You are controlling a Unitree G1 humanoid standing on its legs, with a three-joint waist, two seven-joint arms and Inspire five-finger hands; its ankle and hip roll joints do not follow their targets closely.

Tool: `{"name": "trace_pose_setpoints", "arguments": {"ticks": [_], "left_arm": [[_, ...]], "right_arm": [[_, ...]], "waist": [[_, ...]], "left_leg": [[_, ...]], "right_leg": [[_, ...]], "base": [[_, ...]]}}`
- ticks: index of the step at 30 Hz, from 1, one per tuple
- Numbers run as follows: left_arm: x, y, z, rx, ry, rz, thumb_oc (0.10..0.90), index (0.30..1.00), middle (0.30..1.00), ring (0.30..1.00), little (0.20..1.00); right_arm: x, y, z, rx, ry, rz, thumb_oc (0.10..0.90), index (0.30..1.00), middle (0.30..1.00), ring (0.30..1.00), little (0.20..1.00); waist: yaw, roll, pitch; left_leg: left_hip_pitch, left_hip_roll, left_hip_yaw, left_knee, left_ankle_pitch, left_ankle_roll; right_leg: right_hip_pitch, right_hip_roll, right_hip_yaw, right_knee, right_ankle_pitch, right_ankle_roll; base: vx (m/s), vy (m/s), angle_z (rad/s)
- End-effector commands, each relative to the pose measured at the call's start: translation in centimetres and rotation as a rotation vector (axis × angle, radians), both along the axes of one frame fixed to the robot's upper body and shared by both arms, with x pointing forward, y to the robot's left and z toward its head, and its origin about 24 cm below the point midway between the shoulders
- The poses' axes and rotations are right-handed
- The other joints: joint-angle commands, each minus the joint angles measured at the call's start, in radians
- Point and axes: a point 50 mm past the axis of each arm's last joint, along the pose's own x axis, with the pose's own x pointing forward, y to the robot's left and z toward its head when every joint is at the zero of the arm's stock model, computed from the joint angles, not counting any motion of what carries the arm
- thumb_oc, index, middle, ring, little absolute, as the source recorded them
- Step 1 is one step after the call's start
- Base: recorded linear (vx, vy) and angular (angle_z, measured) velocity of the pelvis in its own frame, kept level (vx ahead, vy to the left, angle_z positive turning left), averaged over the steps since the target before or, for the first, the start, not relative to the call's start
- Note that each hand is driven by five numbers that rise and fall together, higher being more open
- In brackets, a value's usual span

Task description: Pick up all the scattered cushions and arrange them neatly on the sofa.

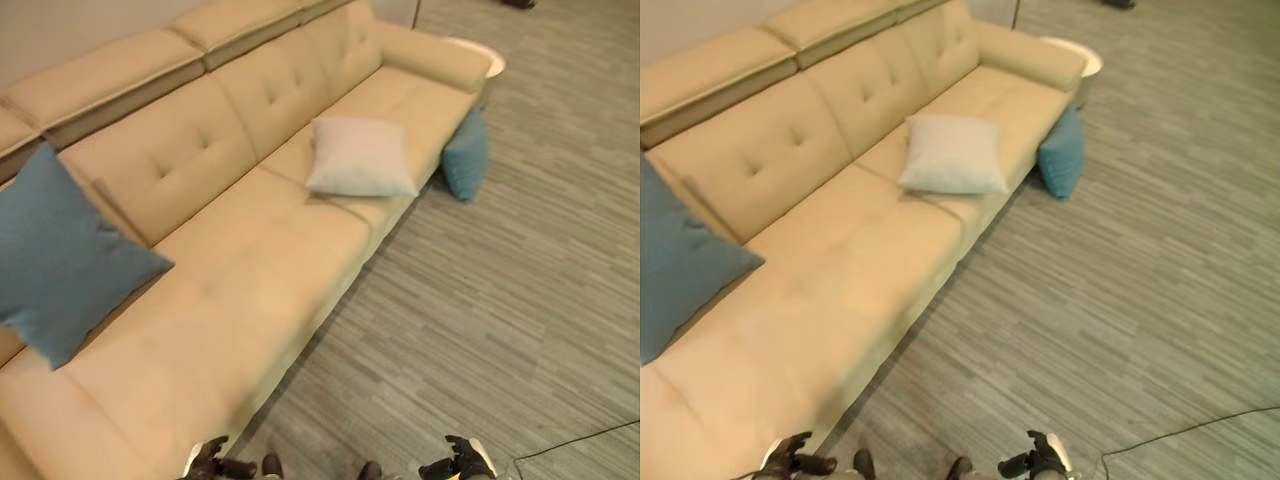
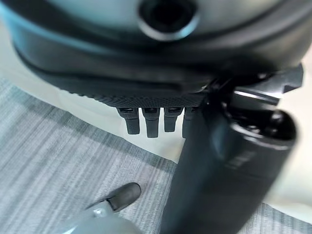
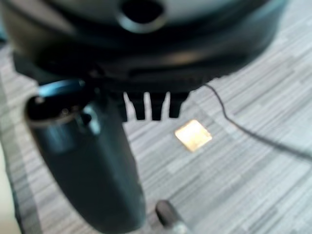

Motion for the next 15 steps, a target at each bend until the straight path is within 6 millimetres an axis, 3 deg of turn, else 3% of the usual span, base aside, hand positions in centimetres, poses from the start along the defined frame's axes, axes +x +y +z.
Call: {"name": "trace_pose_setpoints", "arguments": {"ticks": [1,3,5,8,12,15], "left_arm": [[2.7,-0.4,0.8,0.001,-0.085,-0.022,0.8,0.9,0.9,0.9,0.9],[3.2,-1.3,0.8,-0.024,-0.095,-0.039,0.8,0.9,0.9,0.9,0.9],[3.6,-1.9,0.8,-0.035,-0.11,-0.056,0.8,0.9,0.9,0.9,0.9],[4.0,-2.3,1.0,-0.045,-0.128,-0.069,0.8,0.9,0.9,0.9,0.9],[4.1,-2.3,1.0,-0.045,-0.125,-0.078,0.8,0.9,0.9,0.9,0.9],[4.0,-2.0,1.0,-0.039,-0.129,-0.061,0.8,0.9,0.9,0.9,0.9]], "right_arm": [[1.8,-2.0,1.3,-0.068,-0.081,-0.04,0.8,0.9,0.9,0.9,0.9],[1.3,-2.6,1.3,-0.083,-0.081,-0.079,0.8,0.9,0.9,0.9,0.9],[0.9,-2.8,1.2,-0.09,-0.072,-0.093,0.8,0.9,0.9,0.9,0.9],[0.2,-2.9,1.0,-0.102,-0.047,-0.1,0.8,0.9,0.9,0.9,0.9],[-0.4,-3.0,0.9,-0.106,-0.029,-0.112,0.8,0.9,0.9,0.9,0.9],[-0.5,-2.7,0.7,-0.096,-0.032,-0.126,0.8,0.9,0.9,0.9,0.9]], "waist": [[-0.024,-0.021,0.016],[-0.038,-0.023,0.03],[-0.024,-0.023,0.044],[-0.008,-0.037,0.042],[0.009,-0.036,0.038],[0.034,-0.037,0.037]], "left_leg": [[-0.066,-0.065,-0.077,0.056,-0.103,0.016],[-0.089,-0.039,-0.076,0.156,-0.121,0.002],[-0.133,-0.072,-0.148,0.228,-0.096,-0.001],[-0.188,-0.147,-0.226,0.205,-0.122,0.007],[-0.257,-0.193,-0.248,0.155,-0.069,0.008],[-0.298,-0.194,-0.231,0.154,-0.042,0.008]], "right_leg": [[0.054,0.015,0.047,-0.145,0.014,0.049],[0.071,0.034,0.071,-0.161,0.001,0.026],[0.076,0.047,0.097,-0.166,0.0,0.016],[0.087,0.057,0.13,-0.179,-0.004,0.023],[0.122,0.085,0.169,-0.206,-0.014,0.03],[0.147,0.106,0.206,-0.203,-0.038,0.027]], "base": [[0.01,-0.146,-0.23],[0.05,-0.201,-0.08],[0.08,-0.111,-0.32],[0.13,-0.074,-0.58],[0.16,-0.014,-0.28],[0.21,0.023,-0.4]]}}
